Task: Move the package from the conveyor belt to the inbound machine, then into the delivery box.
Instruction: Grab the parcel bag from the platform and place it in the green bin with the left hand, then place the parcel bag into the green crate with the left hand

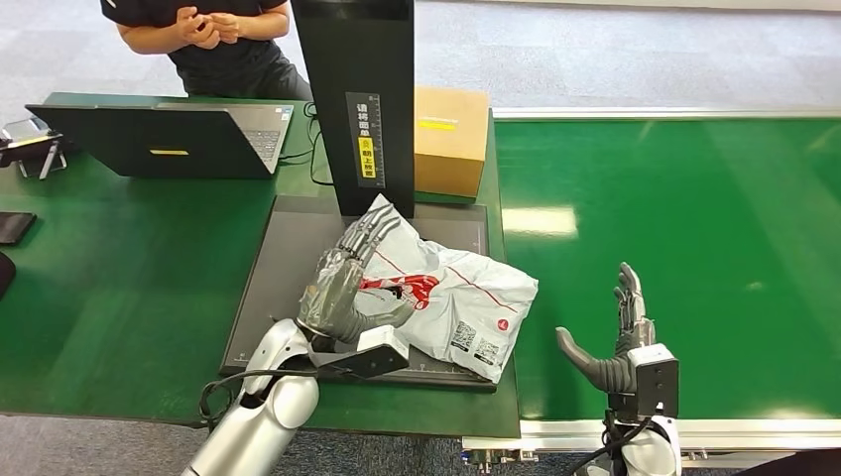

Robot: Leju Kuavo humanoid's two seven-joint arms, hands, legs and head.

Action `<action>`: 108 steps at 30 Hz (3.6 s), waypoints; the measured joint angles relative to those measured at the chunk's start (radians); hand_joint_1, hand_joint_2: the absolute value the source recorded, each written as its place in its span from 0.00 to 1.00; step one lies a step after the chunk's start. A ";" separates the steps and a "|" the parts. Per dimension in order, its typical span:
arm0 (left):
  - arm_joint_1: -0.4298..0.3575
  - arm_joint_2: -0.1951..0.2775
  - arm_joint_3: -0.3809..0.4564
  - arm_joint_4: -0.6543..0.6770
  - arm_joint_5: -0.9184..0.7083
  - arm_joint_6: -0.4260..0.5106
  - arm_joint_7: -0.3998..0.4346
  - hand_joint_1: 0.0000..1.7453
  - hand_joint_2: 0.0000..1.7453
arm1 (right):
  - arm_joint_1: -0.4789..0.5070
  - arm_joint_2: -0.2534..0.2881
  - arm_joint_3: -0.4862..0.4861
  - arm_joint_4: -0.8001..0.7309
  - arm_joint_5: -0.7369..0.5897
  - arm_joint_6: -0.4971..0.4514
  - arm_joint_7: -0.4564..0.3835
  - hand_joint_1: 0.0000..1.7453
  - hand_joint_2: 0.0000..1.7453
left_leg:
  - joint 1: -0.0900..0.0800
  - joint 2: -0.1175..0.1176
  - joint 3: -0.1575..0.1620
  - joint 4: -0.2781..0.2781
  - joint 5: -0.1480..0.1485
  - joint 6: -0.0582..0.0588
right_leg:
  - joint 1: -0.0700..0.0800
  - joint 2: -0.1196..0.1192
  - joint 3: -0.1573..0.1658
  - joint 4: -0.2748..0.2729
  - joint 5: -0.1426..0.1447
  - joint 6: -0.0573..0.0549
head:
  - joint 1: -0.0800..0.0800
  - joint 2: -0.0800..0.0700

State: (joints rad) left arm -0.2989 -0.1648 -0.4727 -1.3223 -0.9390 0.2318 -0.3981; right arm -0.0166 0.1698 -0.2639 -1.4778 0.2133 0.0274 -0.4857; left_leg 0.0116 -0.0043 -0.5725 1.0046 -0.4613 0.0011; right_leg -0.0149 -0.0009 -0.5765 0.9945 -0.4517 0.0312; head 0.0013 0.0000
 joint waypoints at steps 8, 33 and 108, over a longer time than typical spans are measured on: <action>-0.046 0.000 -0.024 0.179 0.019 -0.244 0.060 0.00 1.00 | 0.007 0.003 0.000 0.000 0.008 0.001 -0.004 0.00 1.00 | 0.000 0.000 0.000 0.000 0.000 0.000 | 0.000 0.000 0.000 0.000 0.000 0.000 | 0.000 0.000; -0.090 0.007 -0.040 0.314 0.085 -0.244 0.004 1.00 1.00 | 0.025 0.010 0.000 0.000 0.015 0.001 -0.006 0.00 1.00 | 0.000 0.000 0.000 0.000 0.000 0.000 | 0.000 0.000 0.000 0.000 0.000 0.000 | 0.000 0.000; -0.019 0.246 0.783 0.173 0.115 0.124 0.181 0.00 1.00 | 0.046 -0.001 -0.019 -0.021 -0.022 -0.045 -0.018 0.00 1.00 | 0.000 0.003 0.000 -0.001 0.000 -0.003 | 0.001 0.002 -0.003 0.004 -0.002 -0.004 | 0.000 0.000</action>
State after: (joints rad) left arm -0.3179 0.0814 0.3107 -1.1492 -0.8244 0.3553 -0.2171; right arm 0.0299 0.1686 -0.2827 -1.4992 0.1915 -0.0178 -0.5034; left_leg 0.0121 -0.0018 -0.5728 1.0036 -0.4614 -0.0016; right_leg -0.0142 0.0009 -0.5792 0.9981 -0.4540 0.0277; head 0.0013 0.0000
